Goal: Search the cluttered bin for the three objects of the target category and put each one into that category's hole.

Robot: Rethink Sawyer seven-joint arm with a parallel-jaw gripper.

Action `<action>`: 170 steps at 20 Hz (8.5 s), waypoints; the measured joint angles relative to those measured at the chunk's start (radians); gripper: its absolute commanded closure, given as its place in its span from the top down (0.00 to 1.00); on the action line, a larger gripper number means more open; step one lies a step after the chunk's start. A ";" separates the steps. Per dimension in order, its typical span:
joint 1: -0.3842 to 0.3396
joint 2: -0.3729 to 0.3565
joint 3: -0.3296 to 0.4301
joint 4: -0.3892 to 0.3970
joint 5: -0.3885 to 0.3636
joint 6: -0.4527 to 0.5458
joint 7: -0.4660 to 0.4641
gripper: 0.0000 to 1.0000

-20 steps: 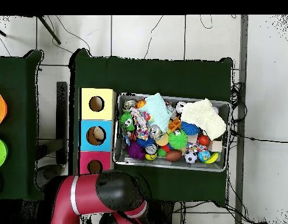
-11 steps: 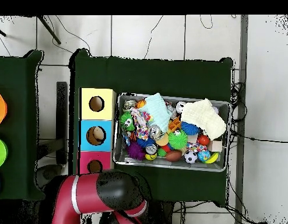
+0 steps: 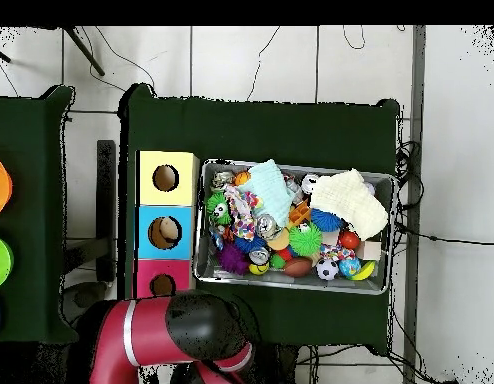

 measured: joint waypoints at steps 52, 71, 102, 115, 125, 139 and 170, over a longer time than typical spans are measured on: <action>-0.024 -0.392 0.000 0.425 -0.027 0.001 0.000 1.00; -0.028 -0.432 -0.005 0.493 -0.114 -0.029 0.000 1.00; -0.522 -0.390 -0.247 0.357 -0.583 -0.417 0.000 1.00; -0.733 -0.408 -0.317 0.233 -0.659 -0.286 0.000 1.00; -0.786 -0.310 -0.449 0.098 -0.674 -0.283 0.000 1.00; -0.764 -0.215 -0.551 0.029 -0.672 -0.279 0.000 1.00; -0.776 -0.074 -0.701 0.015 -0.585 -0.356 0.000 1.00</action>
